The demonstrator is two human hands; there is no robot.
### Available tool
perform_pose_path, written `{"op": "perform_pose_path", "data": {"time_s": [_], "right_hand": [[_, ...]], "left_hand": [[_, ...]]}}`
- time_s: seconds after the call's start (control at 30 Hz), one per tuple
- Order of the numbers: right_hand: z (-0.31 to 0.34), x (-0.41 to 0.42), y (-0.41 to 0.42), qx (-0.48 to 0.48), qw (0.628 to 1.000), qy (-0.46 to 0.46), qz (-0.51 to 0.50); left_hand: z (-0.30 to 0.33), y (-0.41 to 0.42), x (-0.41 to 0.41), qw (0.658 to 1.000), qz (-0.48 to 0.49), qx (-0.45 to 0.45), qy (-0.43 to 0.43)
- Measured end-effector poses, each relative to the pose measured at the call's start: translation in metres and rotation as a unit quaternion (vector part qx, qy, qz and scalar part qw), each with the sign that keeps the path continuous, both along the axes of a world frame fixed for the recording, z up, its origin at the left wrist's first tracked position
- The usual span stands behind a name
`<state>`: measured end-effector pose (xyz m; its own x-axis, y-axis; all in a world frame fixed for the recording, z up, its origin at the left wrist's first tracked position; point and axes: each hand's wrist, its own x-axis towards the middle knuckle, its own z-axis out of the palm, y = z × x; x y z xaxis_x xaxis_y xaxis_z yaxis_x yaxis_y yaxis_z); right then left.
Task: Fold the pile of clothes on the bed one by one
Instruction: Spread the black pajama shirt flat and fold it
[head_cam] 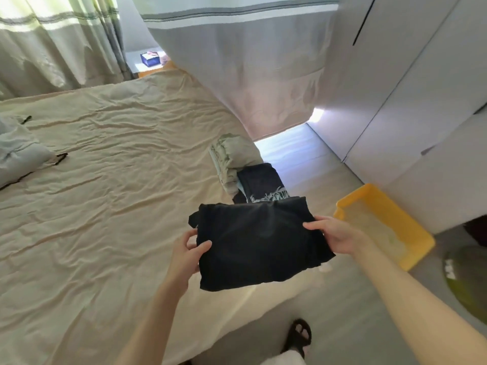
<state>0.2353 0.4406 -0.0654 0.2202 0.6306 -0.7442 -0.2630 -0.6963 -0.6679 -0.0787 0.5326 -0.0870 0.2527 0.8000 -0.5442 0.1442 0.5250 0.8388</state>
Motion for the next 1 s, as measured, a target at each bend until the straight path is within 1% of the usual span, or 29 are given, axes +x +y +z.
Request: {"op": "perform_pose_path", "data": {"time_s": [0.13, 0.27, 0.37, 0.5, 0.67, 0.77, 0.87, 1.0], "right_hand": [[0.017, 0.099, -0.017, 0.012, 0.999, -0.043, -0.012], [0.034, 0.197, -0.047, 0.018, 0.997, -0.073, -0.034], [0.041, 0.259, -0.064, 0.012, 0.996, -0.075, -0.041], [0.037, 0.321, -0.064, 0.020, 0.997, -0.067, -0.034], [0.027, 0.377, -0.039, 0.031, 0.996, -0.074, -0.043], [0.030, 0.427, -0.013, 0.039, 0.994, -0.092, -0.034], [0.036, 0.481, 0.021, 0.053, 0.992, -0.116, -0.008], [0.046, 0.531, 0.072, 0.054, 0.989, -0.134, 0.032]], "left_hand": [[-0.002, -0.022, 0.117, 1.000, 0.013, 0.009, -0.022], [0.000, -0.054, 0.219, 0.999, 0.002, 0.007, -0.035], [0.002, -0.065, 0.272, 0.999, -0.009, -0.002, -0.043], [0.003, -0.051, 0.326, 0.999, -0.012, 0.007, -0.037], [0.002, -0.024, 0.388, 0.999, -0.024, 0.029, -0.035], [-0.003, -0.006, 0.439, 0.999, -0.014, 0.034, -0.037], [-0.010, 0.014, 0.492, 0.998, 0.001, 0.023, -0.055], [-0.002, 0.039, 0.547, 0.998, 0.034, 0.014, -0.054]]}}
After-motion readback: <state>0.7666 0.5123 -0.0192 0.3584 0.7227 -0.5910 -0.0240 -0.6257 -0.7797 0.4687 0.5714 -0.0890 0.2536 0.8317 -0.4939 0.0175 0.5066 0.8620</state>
